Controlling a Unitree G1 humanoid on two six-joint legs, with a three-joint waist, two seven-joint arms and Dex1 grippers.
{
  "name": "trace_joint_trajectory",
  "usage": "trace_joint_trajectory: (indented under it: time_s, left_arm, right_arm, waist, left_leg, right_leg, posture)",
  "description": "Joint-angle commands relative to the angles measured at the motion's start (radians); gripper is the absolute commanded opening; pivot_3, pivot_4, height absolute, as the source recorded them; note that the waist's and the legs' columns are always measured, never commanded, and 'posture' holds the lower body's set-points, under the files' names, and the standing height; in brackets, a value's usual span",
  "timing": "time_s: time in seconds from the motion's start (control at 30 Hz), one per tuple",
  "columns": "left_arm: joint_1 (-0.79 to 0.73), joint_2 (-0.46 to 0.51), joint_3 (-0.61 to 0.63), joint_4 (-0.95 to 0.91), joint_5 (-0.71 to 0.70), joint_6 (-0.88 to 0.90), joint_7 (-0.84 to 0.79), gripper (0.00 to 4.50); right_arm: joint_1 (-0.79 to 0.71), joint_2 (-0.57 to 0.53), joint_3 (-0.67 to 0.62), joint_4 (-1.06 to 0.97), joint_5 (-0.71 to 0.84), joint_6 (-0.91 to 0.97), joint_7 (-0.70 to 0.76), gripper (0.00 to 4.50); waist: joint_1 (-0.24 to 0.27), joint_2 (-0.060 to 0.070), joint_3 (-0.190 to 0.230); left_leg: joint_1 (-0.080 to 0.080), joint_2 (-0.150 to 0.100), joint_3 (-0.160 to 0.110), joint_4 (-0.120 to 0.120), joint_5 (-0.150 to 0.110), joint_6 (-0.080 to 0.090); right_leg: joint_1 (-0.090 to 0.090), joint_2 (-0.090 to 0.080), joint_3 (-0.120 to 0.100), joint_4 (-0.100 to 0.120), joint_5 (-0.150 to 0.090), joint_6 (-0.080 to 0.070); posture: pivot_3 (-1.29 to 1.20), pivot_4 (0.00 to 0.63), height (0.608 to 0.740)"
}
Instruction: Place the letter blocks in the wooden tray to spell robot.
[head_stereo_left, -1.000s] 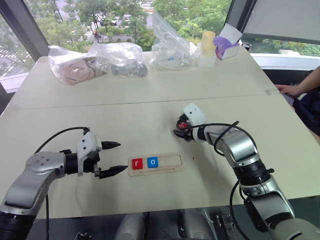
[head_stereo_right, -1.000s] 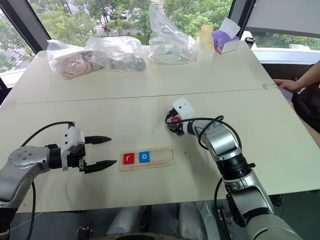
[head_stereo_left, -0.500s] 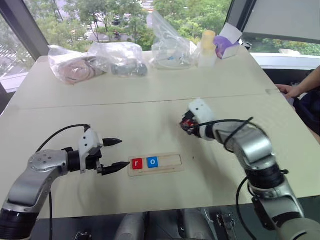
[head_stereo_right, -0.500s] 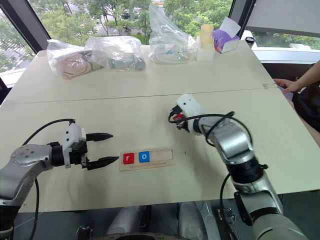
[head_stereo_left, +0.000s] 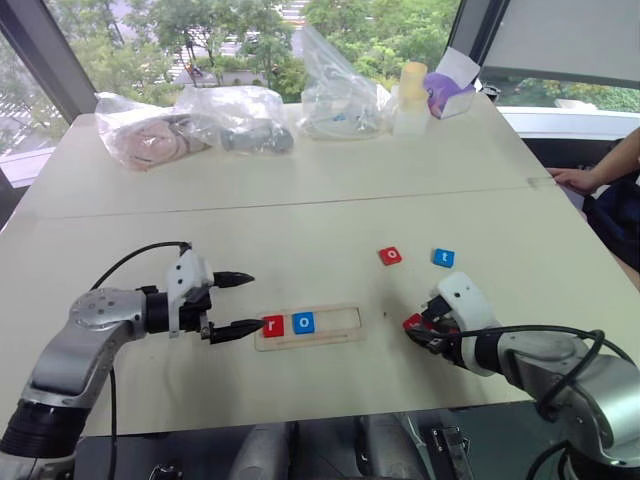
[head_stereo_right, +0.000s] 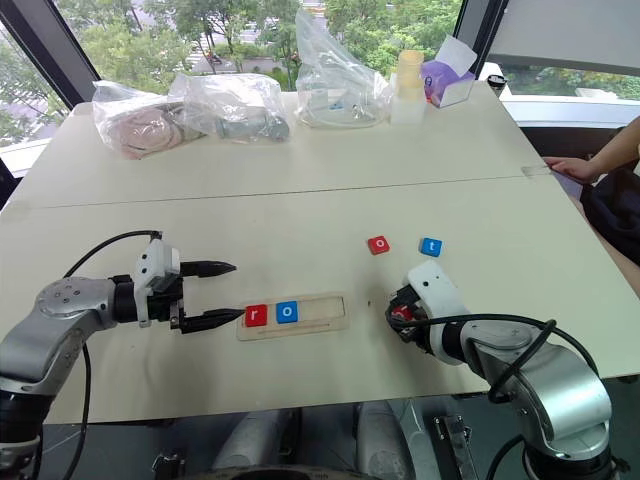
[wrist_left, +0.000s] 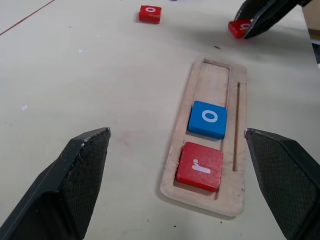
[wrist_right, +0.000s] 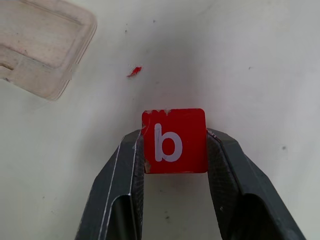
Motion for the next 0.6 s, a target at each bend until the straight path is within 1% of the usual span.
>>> trace_joint_trajectory:
  time_s: [0.03, 0.07, 0.1, 0.13, 0.17, 0.2, 0.27, 0.3, 0.37, 0.43, 0.5, 0.53, 0.6]
  left_arm:
    - [-0.021, -0.007, -0.007, 0.005, 0.003, -0.021, -0.007, 4.5]
    - [-0.022, -0.008, -0.008, 0.006, 0.003, -0.021, -0.006, 4.5]
    - [-0.023, -0.008, -0.009, 0.006, 0.003, -0.022, -0.006, 4.5]
    - [-0.023, -0.008, -0.009, 0.005, 0.003, -0.022, -0.006, 4.5]
    - [-0.021, -0.008, -0.009, 0.002, 0.001, -0.02, -0.003, 4.5]
    - [-0.018, -0.008, -0.008, -0.002, 0.0, -0.019, 0.0, 4.5]
    - [-0.015, -0.008, -0.007, -0.007, -0.001, -0.017, 0.003, 4.5]
    - [-0.013, -0.008, -0.007, -0.009, -0.001, -0.017, 0.004, 4.5]
    - [-0.011, -0.009, -0.007, -0.013, -0.001, -0.016, 0.007, 4.5]
    - [-0.011, -0.009, -0.006, -0.016, -0.001, -0.014, 0.01, 4.5]
    - [-0.006, -0.007, 0.0, -0.026, -0.001, -0.013, 0.019, 4.5]
    - [-0.002, -0.006, 0.003, -0.032, -0.002, -0.012, 0.023, 4.5]
    - [0.003, -0.004, 0.006, -0.04, -0.004, -0.01, 0.027, 4.5]
  right_arm:
    - [-0.024, 0.013, -0.023, -0.019, 0.024, 0.007, -0.036, 3.07]
    - [-0.04, 0.011, -0.027, -0.012, 0.032, 0.007, -0.034, 3.67]
    - [-0.052, 0.009, -0.029, -0.007, 0.04, 0.007, -0.034, 4.16]
    - [-0.064, -0.002, -0.03, -0.004, 0.052, 0.007, -0.027, 4.47]
    - [-0.083, -0.039, -0.022, -0.009, 0.068, 0.007, 0.002, 4.47]
    - [-0.094, -0.123, -0.004, -0.012, 0.079, -0.061, 0.066, 4.47]
    - [-0.099, -0.252, 0.027, -0.002, 0.088, -0.179, 0.16, 4.47]
    - [-0.073, -0.352, 0.058, 0.032, 0.049, -0.335, 0.256, 4.47]
    - [-0.027, -0.473, 0.087, 0.106, -0.001, -0.579, 0.414, 4.47]
    - [0.009, -0.537, 0.095, 0.202, -0.036, -0.806, 0.554, 4.47]
    - [-0.033, -0.604, 0.188, 0.399, -0.149, -1.104, 0.72, 4.47]
    - [-0.062, -0.613, 0.227, 0.48, -0.193, -1.219, 0.777, 4.47]
    - [-0.115, -0.602, 0.28, 0.587, -0.247, -1.355, 0.833, 4.47]
  waist:
    - [0.0, 0.0, 0.0]
    - [0.0, 0.0, 0.0]
    - [0.0, 0.0, 0.0]
    - [0.0, 0.0, 0.0]
    - [0.0, 0.0, 0.0]
    - [0.001, 0.0, 0.0]
    - [0.002, 0.0, 0.0]
    - [0.002, 0.0, 0.001]
    - [0.003, -0.001, 0.001]
    - [0.001, -0.003, 0.002]
    - [-0.005, -0.003, 0.002]
    - [-0.007, -0.003, 0.003]
    - [-0.008, -0.003, 0.003]
  left_leg:
    - [0.0, 0.0, 0.0, 0.0, 0.0, 0.0]
    - [0.0, 0.0, 0.0, 0.0, 0.0, 0.0]
    - [0.0, 0.0, 0.0, 0.0, 0.0, 0.0]
    - [0.0, 0.0, 0.0, 0.0, 0.0, 0.0]
    - [0.0, 0.0, 0.0, 0.0, 0.0, 0.0]
    - [0.0, 0.0, 0.0, 0.0, 0.0, 0.0]
    - [-0.001, -0.001, 0.0, 0.0, 0.0, 0.0]
    - [0.0, -0.001, 0.0, 0.0, 0.0, 0.0]
    - [-0.001, -0.001, 0.0, 0.001, 0.0, 0.0]
    - [0.002, 0.0, 0.0, 0.0, 0.0, 0.0]
    - [0.004, 0.0, 0.0, 0.0, 0.0, 0.0]
    - [0.006, 0.0, 0.001, 0.001, 0.0, 0.0]
    - [0.007, 0.001, 0.002, 0.001, 0.0, 0.0]
  right_leg:
    - [0.0, 0.0, 0.0, 0.0, 0.0, 0.0]
    - [0.0, 0.0, 0.0, 0.0, 0.0, 0.0]
    - [0.0, 0.0, 0.0, 0.0, 0.0, 0.0]
    - [0.0, 0.0, 0.0, 0.0, 0.0, 0.0]
    - [0.0, 0.0, 0.0, 0.0, 0.0, 0.0]
    - [0.0, 0.0, 0.0, 0.0, 0.0, 0.0]
    - [0.0, 0.0, 0.0, -0.001, 0.0, 0.0]
    - [0.001, 0.0, -0.001, -0.001, 0.0, 0.0]
    - [0.002, 0.0, -0.002, -0.001, 0.0, 0.001]
    - [0.005, 0.0, -0.004, -0.003, -0.001, 0.001]
    - [0.008, 0.0, -0.004, -0.004, -0.001, 0.001]
    - [0.01, 0.0, -0.003, -0.005, -0.001, 0.001]
    - [0.011, 0.0, -0.003, -0.006, -0.001, 0.001]
  posture:
    - [0.0, 0.15, 0.74]
    - [0.0, 0.15, 0.74]
    - [0.0, 0.15, 0.74]
    - [0.0, 0.15, 0.74]
    - [0.0, 0.15, 0.74]
    - [0.0, 0.15, 0.74]
    - [0.0, 0.15, 0.74]
    - [0.0, 0.15, 0.74]
    - [0.0, 0.15, 0.74]
    - [0.0, 0.15, 0.74]
    - [0.0, 0.15, 0.74]
    - [0.0, 0.15, 0.74]
    - [0.0, 0.15, 0.74]
